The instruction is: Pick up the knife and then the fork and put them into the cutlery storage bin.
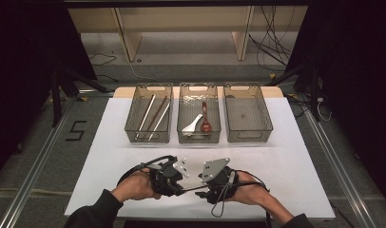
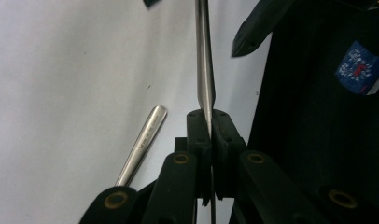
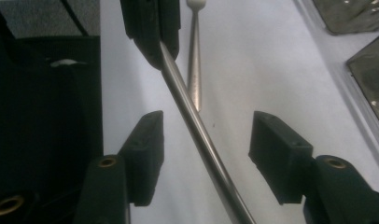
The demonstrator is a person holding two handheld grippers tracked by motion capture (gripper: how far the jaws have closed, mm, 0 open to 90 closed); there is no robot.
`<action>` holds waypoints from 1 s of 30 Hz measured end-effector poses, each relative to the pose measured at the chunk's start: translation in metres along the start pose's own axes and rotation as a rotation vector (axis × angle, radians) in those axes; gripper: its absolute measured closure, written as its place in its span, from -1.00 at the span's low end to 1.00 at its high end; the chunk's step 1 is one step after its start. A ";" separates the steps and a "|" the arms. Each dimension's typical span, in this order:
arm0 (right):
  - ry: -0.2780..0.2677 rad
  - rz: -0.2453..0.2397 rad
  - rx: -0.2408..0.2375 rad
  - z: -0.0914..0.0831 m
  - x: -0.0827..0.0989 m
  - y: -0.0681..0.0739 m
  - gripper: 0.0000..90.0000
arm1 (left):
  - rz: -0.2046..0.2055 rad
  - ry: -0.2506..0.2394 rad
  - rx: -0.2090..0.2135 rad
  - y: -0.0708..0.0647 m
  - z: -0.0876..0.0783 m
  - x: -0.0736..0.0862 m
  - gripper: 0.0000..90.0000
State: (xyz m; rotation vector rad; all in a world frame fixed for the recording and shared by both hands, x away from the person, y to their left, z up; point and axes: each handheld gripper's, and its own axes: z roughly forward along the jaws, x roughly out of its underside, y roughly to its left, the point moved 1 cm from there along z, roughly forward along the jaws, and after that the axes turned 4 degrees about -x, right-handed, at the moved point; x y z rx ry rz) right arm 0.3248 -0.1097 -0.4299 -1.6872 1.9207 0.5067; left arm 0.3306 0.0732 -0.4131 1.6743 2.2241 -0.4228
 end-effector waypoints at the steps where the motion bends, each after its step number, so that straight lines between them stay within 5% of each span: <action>1: 0.009 -0.013 0.000 0.001 0.000 0.001 0.07 | 0.006 -0.005 -0.006 -0.001 0.000 0.000 0.94; 15: 0.046 -0.120 -0.011 0.006 0.001 0.011 0.60 | 0.041 -0.004 0.024 -0.008 0.001 -0.003 0.94; 23: 0.089 -0.195 -0.089 0.010 0.003 0.018 0.86 | 0.100 0.032 0.020 -0.013 0.004 -0.005 0.87; 30: 0.104 -0.204 -0.062 0.011 0.007 0.015 0.87 | 0.028 -0.061 -0.029 -0.006 -0.015 -0.006 0.38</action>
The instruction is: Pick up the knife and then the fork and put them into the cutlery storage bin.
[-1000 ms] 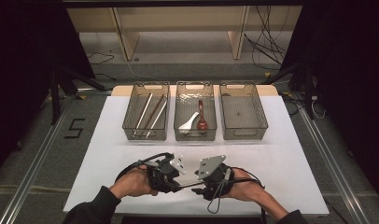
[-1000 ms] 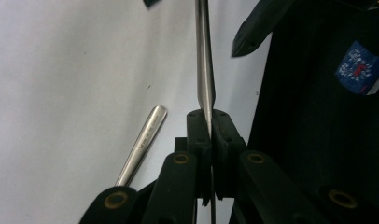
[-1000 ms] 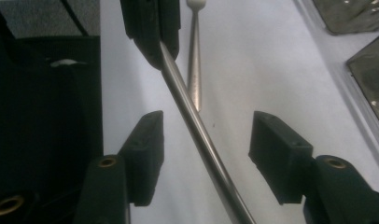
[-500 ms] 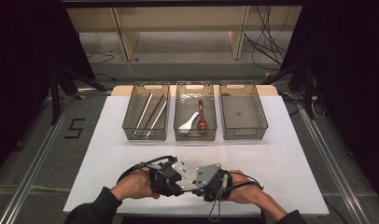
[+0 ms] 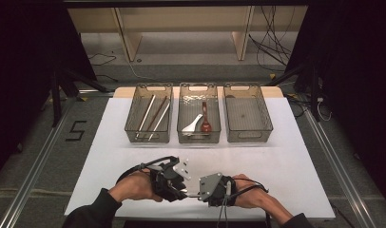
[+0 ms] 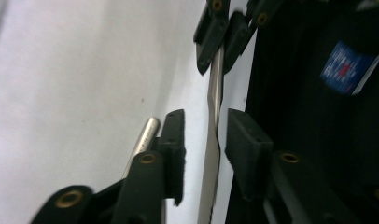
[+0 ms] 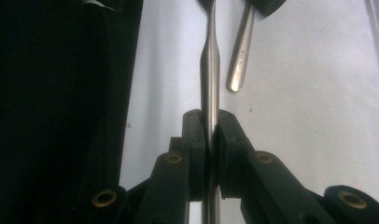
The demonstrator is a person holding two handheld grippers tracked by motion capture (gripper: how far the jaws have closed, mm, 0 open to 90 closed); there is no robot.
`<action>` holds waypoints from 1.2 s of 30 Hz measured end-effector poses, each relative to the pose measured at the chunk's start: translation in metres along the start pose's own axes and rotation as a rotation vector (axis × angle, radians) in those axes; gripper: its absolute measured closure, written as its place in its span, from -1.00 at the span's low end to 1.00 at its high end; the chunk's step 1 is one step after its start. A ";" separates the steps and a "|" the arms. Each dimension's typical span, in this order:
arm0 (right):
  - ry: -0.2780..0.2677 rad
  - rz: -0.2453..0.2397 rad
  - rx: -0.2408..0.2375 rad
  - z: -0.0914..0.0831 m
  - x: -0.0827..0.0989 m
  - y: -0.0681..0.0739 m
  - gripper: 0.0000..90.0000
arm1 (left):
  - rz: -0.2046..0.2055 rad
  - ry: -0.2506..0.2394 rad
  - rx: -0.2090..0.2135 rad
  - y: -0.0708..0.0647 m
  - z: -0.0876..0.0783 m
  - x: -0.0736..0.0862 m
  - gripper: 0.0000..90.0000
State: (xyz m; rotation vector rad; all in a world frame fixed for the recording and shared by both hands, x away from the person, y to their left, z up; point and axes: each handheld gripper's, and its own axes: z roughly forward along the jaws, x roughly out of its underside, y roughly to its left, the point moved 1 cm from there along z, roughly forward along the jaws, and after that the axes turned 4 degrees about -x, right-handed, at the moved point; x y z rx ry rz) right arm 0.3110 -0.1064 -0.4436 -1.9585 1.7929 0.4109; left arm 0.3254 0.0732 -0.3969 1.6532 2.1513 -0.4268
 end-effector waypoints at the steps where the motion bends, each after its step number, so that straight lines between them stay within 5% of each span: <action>1: 0.007 0.005 -0.005 -0.001 0.001 -0.001 0.87 | -0.010 -0.012 -0.011 0.002 -0.002 0.000 0.37; 5: 0.013 0.026 0.029 -0.004 0.005 -0.004 0.87 | -0.053 -0.057 -0.032 0.006 -0.004 0.001 0.19; 12: 0.005 0.155 0.097 -0.016 0.024 -0.022 0.87 | -0.074 -0.137 -0.106 0.009 -0.009 0.003 -0.20; 14: 0.003 0.196 0.124 -0.021 0.030 -0.027 0.87 | -0.111 -0.153 -0.101 0.013 -0.011 0.006 -0.26; 17: -0.003 0.251 0.158 -0.028 0.039 -0.035 0.87 | -0.160 -0.220 -0.156 0.020 -0.017 0.010 -0.40; 21: -0.006 0.279 0.189 -0.034 0.048 -0.041 0.87 | -0.216 -0.301 -0.184 0.027 -0.027 0.016 -0.47; 30: -0.005 0.356 0.260 -0.048 0.060 -0.051 0.87 | -0.280 -0.371 -0.210 0.034 -0.031 0.032 -0.57; 36: -0.040 0.463 0.320 -0.059 0.066 -0.058 0.87 | -0.321 -0.383 -0.213 0.042 -0.026 0.048 -0.64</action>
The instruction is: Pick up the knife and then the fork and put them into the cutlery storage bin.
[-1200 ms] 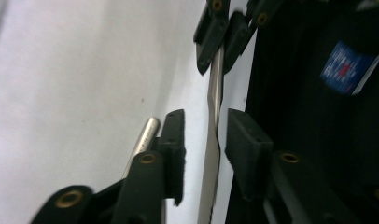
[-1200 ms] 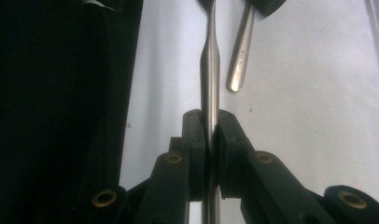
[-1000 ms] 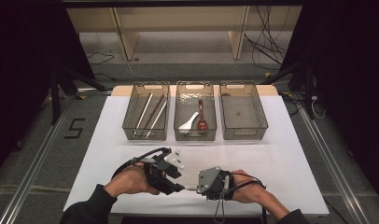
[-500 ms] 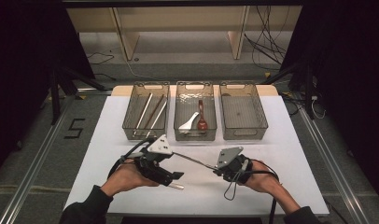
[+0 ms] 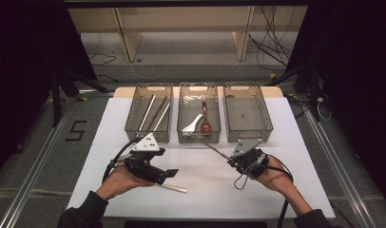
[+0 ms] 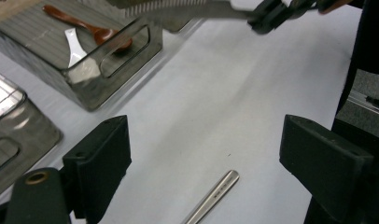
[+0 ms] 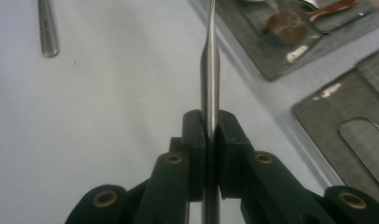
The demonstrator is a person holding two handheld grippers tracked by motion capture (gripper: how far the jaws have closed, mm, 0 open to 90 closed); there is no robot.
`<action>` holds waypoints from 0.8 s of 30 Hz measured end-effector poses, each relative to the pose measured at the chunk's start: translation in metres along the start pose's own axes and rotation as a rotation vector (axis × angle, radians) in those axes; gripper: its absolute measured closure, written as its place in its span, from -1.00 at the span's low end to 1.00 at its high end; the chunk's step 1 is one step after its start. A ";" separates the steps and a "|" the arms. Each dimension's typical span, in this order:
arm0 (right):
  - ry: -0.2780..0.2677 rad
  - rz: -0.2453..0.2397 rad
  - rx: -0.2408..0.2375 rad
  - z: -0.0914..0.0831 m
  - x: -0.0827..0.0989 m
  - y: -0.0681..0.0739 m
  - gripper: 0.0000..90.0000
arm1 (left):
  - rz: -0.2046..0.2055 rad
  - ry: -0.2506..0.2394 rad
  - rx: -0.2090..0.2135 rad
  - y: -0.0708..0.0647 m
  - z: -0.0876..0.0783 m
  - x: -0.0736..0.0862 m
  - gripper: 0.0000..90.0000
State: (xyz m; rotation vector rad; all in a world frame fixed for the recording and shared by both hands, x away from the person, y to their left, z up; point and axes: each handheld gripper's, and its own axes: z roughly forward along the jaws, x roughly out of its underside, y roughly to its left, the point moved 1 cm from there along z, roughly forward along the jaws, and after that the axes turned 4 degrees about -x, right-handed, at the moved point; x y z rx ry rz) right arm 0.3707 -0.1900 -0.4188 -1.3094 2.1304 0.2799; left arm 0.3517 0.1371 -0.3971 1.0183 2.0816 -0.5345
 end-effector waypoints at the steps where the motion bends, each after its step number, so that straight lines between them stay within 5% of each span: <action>1: -0.007 0.014 0.008 -0.002 0.000 -0.003 0.87 | 0.000 0.001 -0.004 0.002 0.001 0.003 -0.64; 7: -0.050 0.136 0.057 -0.012 -0.002 -0.027 0.87 | -0.026 -0.021 -0.047 0.011 0.003 0.016 -0.64; 13: -0.086 0.226 0.119 -0.021 -0.003 -0.061 0.87 | 0.010 -0.009 -0.061 0.010 0.004 0.019 -0.65; 24: -0.067 0.348 0.188 -0.017 -0.019 -0.110 0.87 | 0.020 0.006 -0.071 0.011 0.002 0.024 -0.65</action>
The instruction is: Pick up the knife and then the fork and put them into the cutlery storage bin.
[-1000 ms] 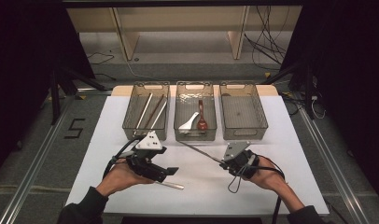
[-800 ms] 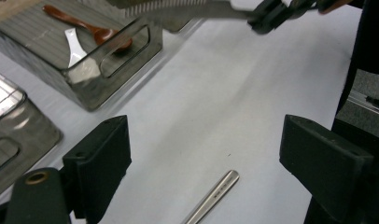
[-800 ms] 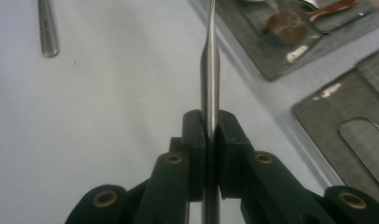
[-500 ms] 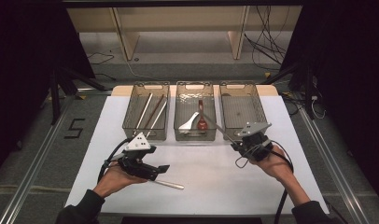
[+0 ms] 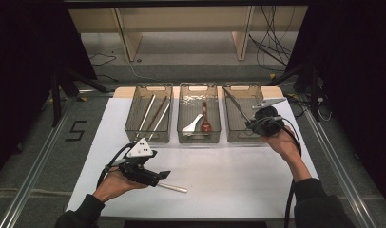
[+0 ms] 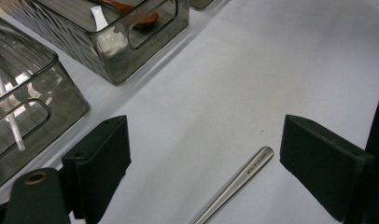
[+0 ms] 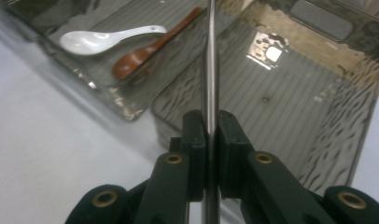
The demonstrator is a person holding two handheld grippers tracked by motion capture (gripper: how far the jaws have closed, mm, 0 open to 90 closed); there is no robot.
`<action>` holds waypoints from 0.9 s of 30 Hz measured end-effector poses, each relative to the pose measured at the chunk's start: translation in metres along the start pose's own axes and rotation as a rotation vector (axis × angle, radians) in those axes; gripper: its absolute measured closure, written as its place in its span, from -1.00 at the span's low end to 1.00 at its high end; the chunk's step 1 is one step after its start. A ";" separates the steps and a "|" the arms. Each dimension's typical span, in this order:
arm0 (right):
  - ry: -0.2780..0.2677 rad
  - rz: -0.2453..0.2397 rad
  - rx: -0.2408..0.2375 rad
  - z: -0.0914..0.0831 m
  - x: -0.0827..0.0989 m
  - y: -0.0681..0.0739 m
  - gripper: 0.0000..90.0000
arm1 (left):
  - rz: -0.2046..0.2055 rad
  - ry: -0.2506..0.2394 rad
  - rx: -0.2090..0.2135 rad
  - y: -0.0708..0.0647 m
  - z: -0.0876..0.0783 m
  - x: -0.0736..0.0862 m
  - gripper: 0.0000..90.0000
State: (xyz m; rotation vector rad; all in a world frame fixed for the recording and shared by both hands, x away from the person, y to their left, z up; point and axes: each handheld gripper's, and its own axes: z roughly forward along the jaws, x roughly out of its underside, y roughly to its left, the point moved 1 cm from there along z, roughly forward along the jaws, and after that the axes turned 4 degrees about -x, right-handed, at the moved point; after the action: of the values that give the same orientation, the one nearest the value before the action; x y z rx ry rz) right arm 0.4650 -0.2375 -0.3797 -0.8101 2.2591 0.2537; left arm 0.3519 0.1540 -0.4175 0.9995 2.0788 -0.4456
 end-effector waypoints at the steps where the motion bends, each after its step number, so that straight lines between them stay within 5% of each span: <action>1: 0.003 0.017 0.004 0.002 -0.002 -0.003 0.87 | 0.000 0.001 0.000 0.000 0.000 0.000 -0.65; 14: 0.047 0.121 0.040 0.026 -0.014 -0.026 0.87 | -0.041 -0.007 0.005 0.001 -0.007 0.008 -0.67; 27: 0.079 0.183 0.065 0.044 -0.023 -0.035 0.87 | -0.033 0.000 0.015 -0.001 -0.009 0.011 -0.67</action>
State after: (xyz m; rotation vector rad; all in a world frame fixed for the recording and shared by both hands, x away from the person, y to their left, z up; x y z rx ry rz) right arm 0.5241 -0.2371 -0.3939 -0.5893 2.4055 0.2350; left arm 0.3427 0.1639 -0.4203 0.9748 2.0978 -0.4784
